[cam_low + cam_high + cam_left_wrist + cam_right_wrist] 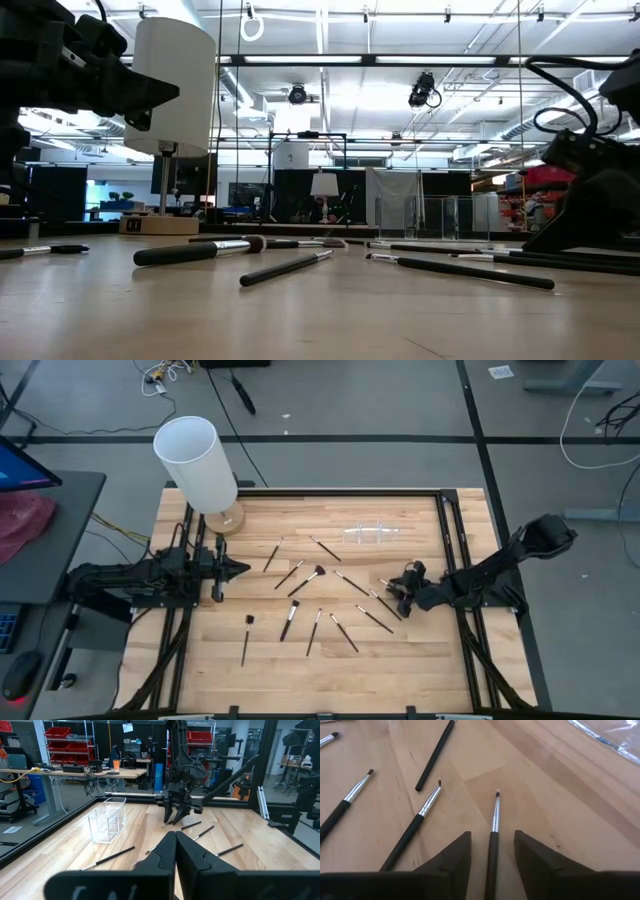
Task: Put items in baskets/containers
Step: Put the black eyeshadow brush into the transparent organizer
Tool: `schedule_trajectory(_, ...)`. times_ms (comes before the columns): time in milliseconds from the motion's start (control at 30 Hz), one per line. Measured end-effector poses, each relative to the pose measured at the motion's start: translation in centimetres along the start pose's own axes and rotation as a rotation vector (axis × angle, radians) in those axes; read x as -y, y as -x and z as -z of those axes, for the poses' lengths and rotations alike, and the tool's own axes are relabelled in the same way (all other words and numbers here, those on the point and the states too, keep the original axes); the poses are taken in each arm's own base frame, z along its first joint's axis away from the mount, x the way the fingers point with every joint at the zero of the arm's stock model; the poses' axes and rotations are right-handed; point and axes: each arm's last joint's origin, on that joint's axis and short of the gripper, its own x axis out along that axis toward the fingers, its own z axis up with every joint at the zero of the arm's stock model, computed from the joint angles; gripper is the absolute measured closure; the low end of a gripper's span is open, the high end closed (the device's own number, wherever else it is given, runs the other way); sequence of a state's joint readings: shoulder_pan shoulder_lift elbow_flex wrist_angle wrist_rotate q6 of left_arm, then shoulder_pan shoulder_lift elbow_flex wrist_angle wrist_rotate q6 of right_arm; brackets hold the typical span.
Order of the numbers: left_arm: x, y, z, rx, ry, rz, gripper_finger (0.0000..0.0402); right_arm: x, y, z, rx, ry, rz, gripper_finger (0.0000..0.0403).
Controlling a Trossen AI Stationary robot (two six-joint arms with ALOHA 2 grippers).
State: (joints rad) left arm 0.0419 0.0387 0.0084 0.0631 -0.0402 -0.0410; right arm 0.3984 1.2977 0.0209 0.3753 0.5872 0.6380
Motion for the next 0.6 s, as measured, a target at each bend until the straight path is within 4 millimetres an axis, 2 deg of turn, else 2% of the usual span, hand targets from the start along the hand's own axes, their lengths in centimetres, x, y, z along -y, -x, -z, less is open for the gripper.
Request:
schedule_trajectory(300, 0.0, 0.0, 0.0, 0.000, 0.000, 0.000, 0.0390, -0.5, -0.1, 1.1, 0.041, -0.024, 0.071, 0.0278)
schedule_trajectory(600, 0.0, 0.0, 0.0, 0.000, 0.000, 0.000, 0.0390, -0.6, -0.3, 2.3, 0.120, -0.073, 0.163, 0.0387)
